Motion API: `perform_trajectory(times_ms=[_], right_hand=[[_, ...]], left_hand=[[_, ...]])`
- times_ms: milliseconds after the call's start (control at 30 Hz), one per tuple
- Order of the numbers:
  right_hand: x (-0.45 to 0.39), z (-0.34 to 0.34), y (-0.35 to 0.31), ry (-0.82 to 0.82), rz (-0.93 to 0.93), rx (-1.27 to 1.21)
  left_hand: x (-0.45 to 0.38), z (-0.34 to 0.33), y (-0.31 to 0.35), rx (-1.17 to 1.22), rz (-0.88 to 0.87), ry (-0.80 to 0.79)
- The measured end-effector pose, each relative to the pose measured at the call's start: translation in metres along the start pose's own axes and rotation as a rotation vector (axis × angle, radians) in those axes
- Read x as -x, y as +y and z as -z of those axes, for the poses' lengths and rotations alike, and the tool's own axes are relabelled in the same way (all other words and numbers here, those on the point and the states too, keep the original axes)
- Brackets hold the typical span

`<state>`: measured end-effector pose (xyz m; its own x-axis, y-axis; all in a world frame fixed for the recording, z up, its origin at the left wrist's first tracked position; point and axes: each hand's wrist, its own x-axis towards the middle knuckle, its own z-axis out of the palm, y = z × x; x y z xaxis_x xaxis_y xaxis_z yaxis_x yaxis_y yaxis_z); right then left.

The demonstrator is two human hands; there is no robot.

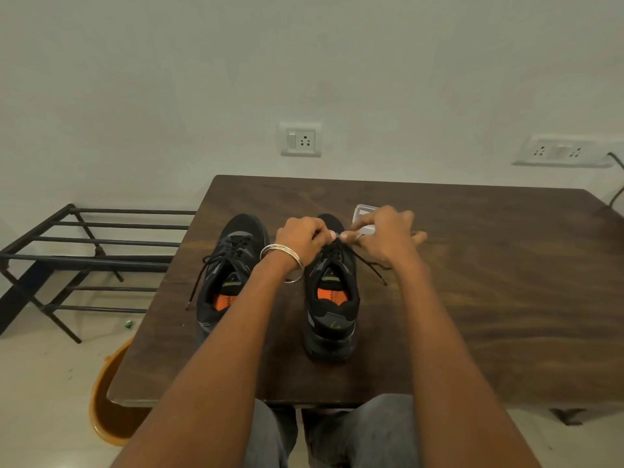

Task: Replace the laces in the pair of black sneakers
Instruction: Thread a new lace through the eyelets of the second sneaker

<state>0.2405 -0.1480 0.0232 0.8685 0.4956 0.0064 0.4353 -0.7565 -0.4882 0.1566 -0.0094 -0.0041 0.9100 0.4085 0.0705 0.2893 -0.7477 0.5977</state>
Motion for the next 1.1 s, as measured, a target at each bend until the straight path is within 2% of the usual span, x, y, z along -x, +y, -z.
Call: perform_trajectory(times_ms=[100,367,567,733,867,967,1100], right_hand=[[0.004,-0.003,-0.009,-0.156,0.090,-0.062],[0.000,0.002,0.004,-0.098,0.055,-0.015],[-0.001,0.001,0.024,-0.192,-0.011,0.082],[-0.003,-0.004,0.029,-0.196,-0.019,0.042],[-0.004,-0.002,0.027,-0.213,0.014,0.028],[-0.003,-0.006,0.023,-0.307,0.032,-0.029],[-0.006,-0.014,0.023,-0.406,0.079,-0.064]], left_hand=[[-0.001,0.000,-0.001,-0.026,-0.011,0.022],[0.004,0.022,-0.008,-0.142,0.024,0.032],[0.010,0.030,-0.013,-0.443,0.252,-0.217],[0.015,0.033,-0.013,-0.676,0.415,-0.156],[0.013,0.034,-0.008,-0.613,0.386,-0.205],[0.009,0.020,-0.002,-0.385,0.266,-0.295],[0.007,0.007,-0.001,-0.246,0.200,-0.226]])
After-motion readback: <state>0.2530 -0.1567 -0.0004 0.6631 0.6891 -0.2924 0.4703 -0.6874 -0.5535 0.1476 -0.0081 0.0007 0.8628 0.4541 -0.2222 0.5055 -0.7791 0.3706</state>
